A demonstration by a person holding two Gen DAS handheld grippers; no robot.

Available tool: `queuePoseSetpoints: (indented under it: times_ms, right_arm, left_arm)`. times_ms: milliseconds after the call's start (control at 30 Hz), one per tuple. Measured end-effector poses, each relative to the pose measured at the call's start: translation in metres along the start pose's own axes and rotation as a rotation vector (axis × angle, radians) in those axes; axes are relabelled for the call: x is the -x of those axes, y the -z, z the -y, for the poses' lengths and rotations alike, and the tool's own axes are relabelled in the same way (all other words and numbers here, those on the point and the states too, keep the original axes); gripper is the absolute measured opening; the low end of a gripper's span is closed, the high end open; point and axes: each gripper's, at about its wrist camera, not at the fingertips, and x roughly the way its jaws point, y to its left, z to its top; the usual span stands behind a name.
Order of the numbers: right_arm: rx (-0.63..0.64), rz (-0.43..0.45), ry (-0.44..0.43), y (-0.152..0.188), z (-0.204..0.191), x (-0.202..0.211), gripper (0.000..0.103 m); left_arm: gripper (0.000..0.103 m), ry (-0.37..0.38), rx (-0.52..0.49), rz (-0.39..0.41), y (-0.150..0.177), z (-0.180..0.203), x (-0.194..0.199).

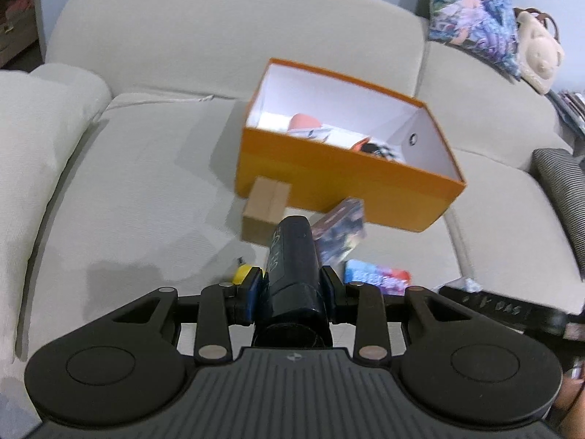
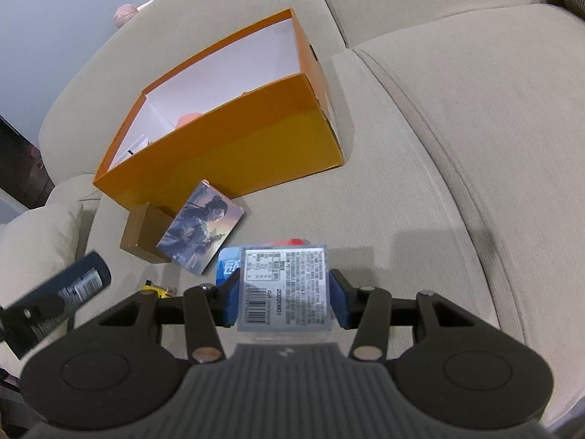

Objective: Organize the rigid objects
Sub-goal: 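Lift the blue bottle and clear box and carry them toward the orange box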

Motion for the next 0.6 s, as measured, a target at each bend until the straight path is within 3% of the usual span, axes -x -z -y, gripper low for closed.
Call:
queuePoseSetpoints:
  times_ms: [367,600]
  right_arm:
    - [-0.01,0.007,-0.064,0.002,-0.014,0.007,0.05]
    - [0.076,0.047,-0.095,-0.036,-0.04,0.024,0.05]
  left_arm:
    - [0.038,0.023,-0.017,0.048,-0.014,0.015,0.029]
    - [0.038,0.027,-0.037,0.086,-0.044,0.024,0.033]
